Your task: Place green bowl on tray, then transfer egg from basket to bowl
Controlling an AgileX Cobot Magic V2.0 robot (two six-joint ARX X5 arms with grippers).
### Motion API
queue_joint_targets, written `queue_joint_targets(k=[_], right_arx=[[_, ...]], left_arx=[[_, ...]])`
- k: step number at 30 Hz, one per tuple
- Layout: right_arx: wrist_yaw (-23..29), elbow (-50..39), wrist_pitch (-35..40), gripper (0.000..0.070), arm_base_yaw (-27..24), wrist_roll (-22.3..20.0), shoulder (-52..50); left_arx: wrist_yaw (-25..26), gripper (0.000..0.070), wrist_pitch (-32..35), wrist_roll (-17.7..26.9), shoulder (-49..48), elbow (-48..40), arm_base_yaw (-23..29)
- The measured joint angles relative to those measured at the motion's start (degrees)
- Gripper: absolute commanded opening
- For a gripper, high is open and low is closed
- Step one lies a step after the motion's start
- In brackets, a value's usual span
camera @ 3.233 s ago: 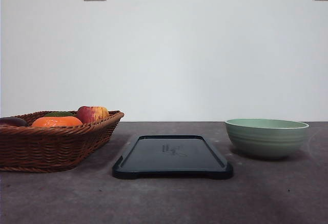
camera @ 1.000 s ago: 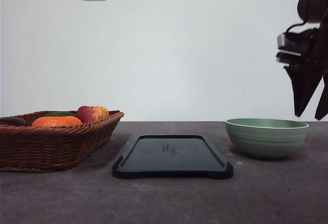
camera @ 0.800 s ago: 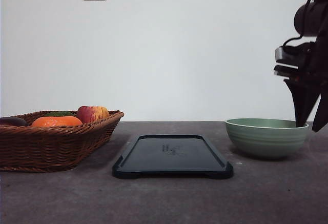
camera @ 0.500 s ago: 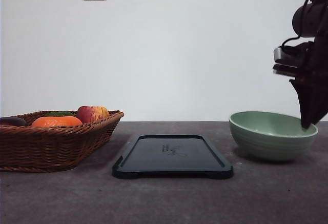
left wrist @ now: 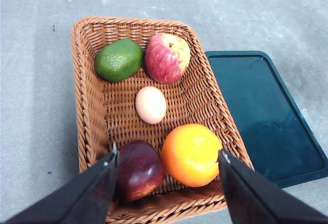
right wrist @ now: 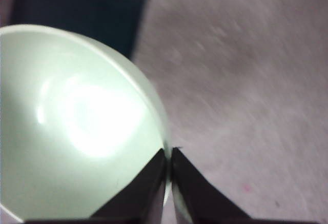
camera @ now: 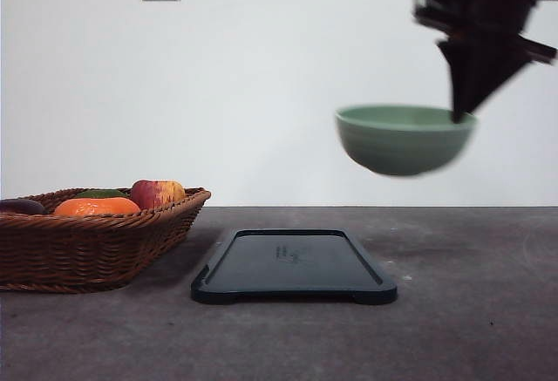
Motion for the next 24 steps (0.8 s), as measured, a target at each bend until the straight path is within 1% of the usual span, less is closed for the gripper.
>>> queue_joint_targets(k=[6,11,16,24], right_arx=[[-0.11,7.0,0.14,0.0,5.86,0.51,5.46],[-0.11,10.82,0.36,0.0,8.99,1.1,12.72],[-0.1,11.11,1.59,0.0,10.41,1.69,17.6],[-0.04,11.19,3.4,0.0,10.62,1.91,22.62]], left_arx=[[0.0,0.0389,0.0,0.0,0.0,0.0,0.0],[0.0,0.0389,0.0,0.0,0.0,0.0,0.0],[0.0,0.0389,0.0,0.0,0.0,0.0,0.0],[0.0,0.039,0.0,0.0,0.0,0.0,0.0]])
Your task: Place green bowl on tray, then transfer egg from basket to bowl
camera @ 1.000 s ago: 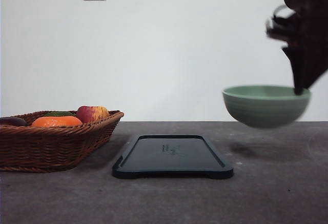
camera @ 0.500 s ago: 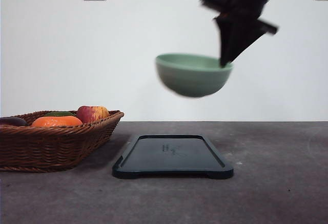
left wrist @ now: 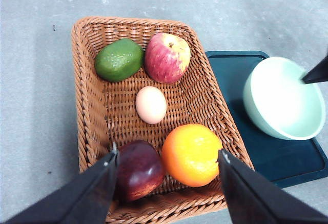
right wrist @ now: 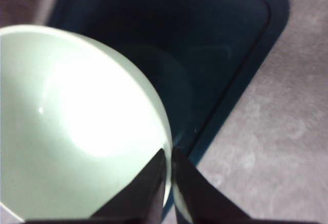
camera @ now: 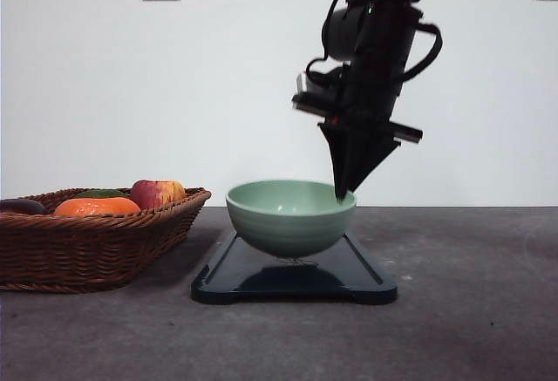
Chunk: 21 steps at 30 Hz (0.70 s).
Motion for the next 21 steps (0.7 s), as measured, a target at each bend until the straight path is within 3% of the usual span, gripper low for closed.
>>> queue_joint_targets(k=[6,10,15,19,21], right_arx=[[-0.02,0.13,0.18,0.0019,0.0,0.01,1.32],[-0.04,0.27,-0.13,0.014,0.36,0.0,1.51],[-0.07,2.6,-2.53,0.0176,0.64,0.0,1.55],[-0.07,5.53,-5.11,0.0293,0.64,-0.06,1.53],[0.05,6.0,-6.08,0.0294,0.65,-0.2,1.28]], left_arx=[[0.0,0.0389,-0.01,0.0,0.0,0.0,0.0],[0.0,0.0389,-0.05,0.0,0.0,0.0,0.0],[0.0,0.039,-0.07,0.0,0.0,0.0,0.0],[0.0,0.0389,-0.07,0.0,0.0,0.0,0.0],[0.0,0.0389,-0.05,0.0,-0.01,0.0,0.0]])
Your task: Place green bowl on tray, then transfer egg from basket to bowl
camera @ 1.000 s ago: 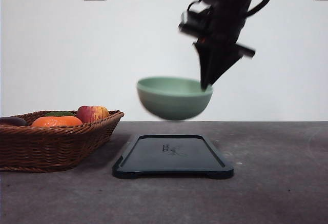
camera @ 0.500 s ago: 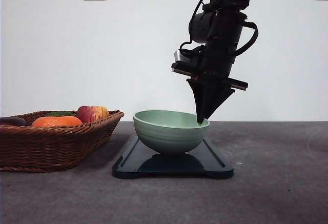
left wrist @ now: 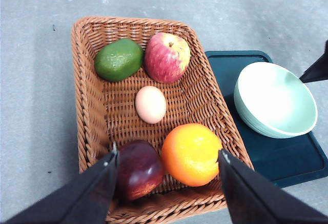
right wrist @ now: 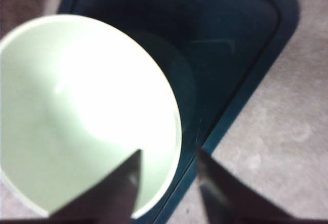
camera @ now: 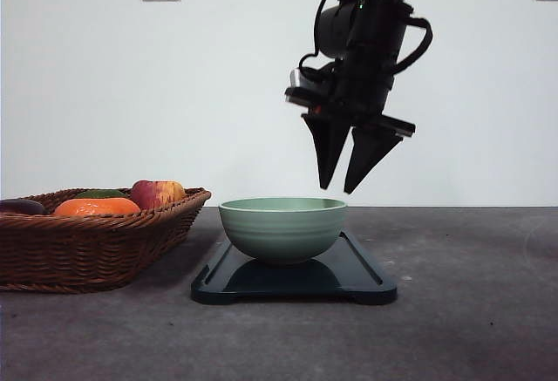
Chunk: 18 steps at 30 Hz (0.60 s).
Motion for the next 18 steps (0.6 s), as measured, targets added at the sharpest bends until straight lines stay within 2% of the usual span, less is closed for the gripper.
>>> queue_joint_targets(k=[3,6,12,18], right_arx=[[1.41,-0.82,-0.54,0.0291,0.04,-0.2,-1.19],[3.1,-3.39,1.93,0.0289,0.21,-0.38,-4.04],[2.85,-14.31,12.4,0.0289,0.29,-0.52,-14.25],[1.02,-31.47,26.15,0.0288,0.27,-1.57,-26.02]], left_arx=[[0.0,0.039,-0.02,0.0,0.0,0.0,0.0],[0.0,0.039,-0.03,0.0,0.0,0.0,0.0],[0.0,0.039,-0.03,0.0,0.01,0.0,0.0],[0.0,0.039,-0.03,0.0,0.01,0.0,0.0]])
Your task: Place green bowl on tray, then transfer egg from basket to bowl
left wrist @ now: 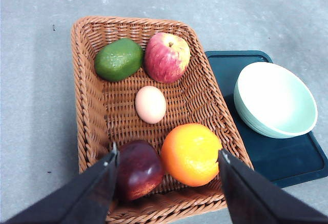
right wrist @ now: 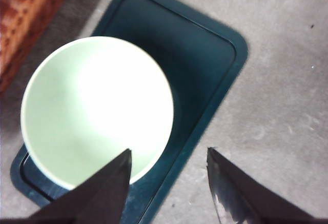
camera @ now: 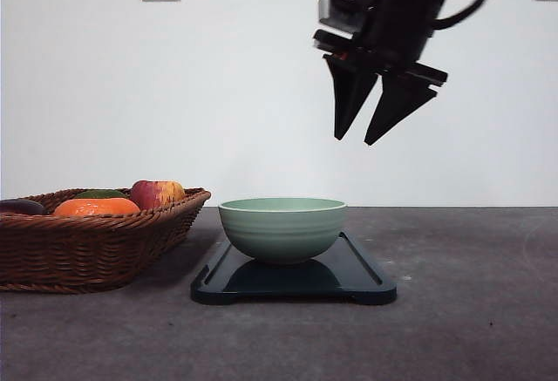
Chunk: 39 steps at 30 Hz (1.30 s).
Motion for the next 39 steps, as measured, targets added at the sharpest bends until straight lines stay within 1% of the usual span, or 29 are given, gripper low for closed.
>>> queue_joint_targets(k=[2,5,7,11,17,23,28,31,37,39], right_arx=[[-1.33,-6.04,4.17,0.0288,0.0,-0.21,-3.94],[-1.61,-14.79,10.04,0.0287,-0.13,-0.56,-10.15],[-1.62,-19.83,12.54,0.0288,-0.24,-0.99,-14.12],[-2.44,-28.29,13.66,0.0288,-0.64,-1.52,-21.86],[-2.66,-37.41,16.06,0.0288,-1.38,-2.02,-33.3],[-2.64,-43.65,16.17,0.0288,-2.31,-2.35,-42.44],[-2.66,-45.24,16.14,0.0287,-2.91,-2.36,-44.82],[-2.66,-45.24,16.16,0.0288,-2.91,-2.36,-44.82],[-2.66,-45.24,16.16,0.0287,-2.91,-2.36,-44.82],[-2.66,-45.24,16.16,0.0288,-2.91,-2.36,-44.82]], left_arx=[[0.0,0.039,0.0,0.02,0.0,0.0,0.0],[0.0,0.039,0.02,0.02,-0.02,0.0,0.0],[0.0,0.039,0.05,0.0,0.0,0.0,0.0],[0.0,0.039,0.23,0.02,0.0,0.0,0.0],[0.0,0.039,1.71,0.02,0.0,0.0,0.0],[0.0,0.039,3.28,0.0,0.79,0.17,-0.68],[0.0,0.039,3.34,0.0,5.11,1.4,-3.06],[-0.31,0.0389,2.82,0.0,9.7,3.23,-4.68],[-5.24,0.0387,1.71,-1.12,21.4,10.0,-8.39],[-6.07,0.0387,1.11,-1.76,25.47,12.52,-9.31]])
